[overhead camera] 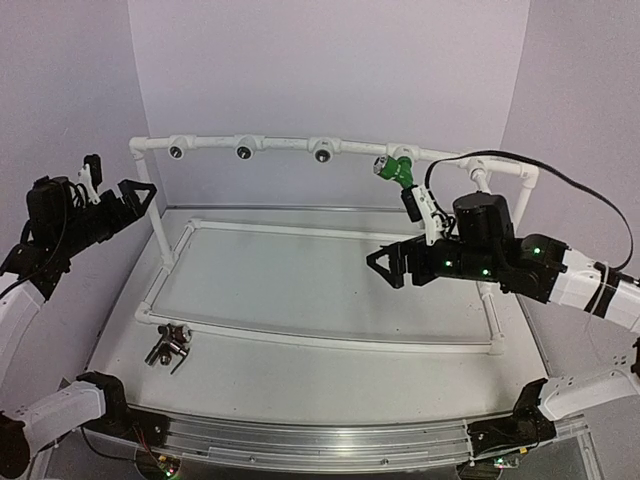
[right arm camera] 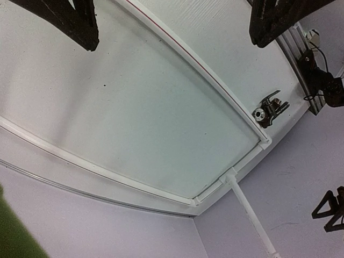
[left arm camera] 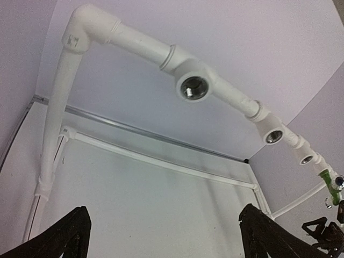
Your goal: Install the water faucets
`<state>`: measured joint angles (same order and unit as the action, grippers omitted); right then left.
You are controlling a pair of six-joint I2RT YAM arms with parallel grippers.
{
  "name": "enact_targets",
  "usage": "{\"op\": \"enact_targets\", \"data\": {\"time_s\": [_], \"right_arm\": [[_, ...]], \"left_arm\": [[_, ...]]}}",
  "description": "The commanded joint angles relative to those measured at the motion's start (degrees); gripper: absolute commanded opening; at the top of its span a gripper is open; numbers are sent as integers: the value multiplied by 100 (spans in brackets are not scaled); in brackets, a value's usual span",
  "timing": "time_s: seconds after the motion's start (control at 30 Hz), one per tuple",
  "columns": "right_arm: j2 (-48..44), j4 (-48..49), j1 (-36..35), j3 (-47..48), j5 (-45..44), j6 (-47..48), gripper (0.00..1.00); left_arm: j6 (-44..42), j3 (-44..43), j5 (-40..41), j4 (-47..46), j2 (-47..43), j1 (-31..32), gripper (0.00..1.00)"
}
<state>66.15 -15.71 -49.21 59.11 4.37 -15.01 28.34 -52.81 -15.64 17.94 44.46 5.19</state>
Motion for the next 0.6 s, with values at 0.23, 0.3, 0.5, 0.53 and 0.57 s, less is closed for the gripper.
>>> {"op": "enact_targets", "data": {"time_s": [0.23,0.3,0.5,0.53,0.57], "right_arm": [[595,1336,-10,-1163,-1076,-45,98],[784,1425,-12,-1152,-677,-175,98],[1588,1853,-23,-1128,740,-110,98],[1736,1851,-24,-1099,749,-139,98],[1894,1807,-19,-1055,667,-171,98]], "left_arm": [[946,799,423,948,1125,-18,91],[1054,916,112,954,1323,-19,91],[885,1024,-690,592,1980,4,91],[828,980,-749,560,2156,31,91],[795,919,-694,555,2295,70,90]]}}
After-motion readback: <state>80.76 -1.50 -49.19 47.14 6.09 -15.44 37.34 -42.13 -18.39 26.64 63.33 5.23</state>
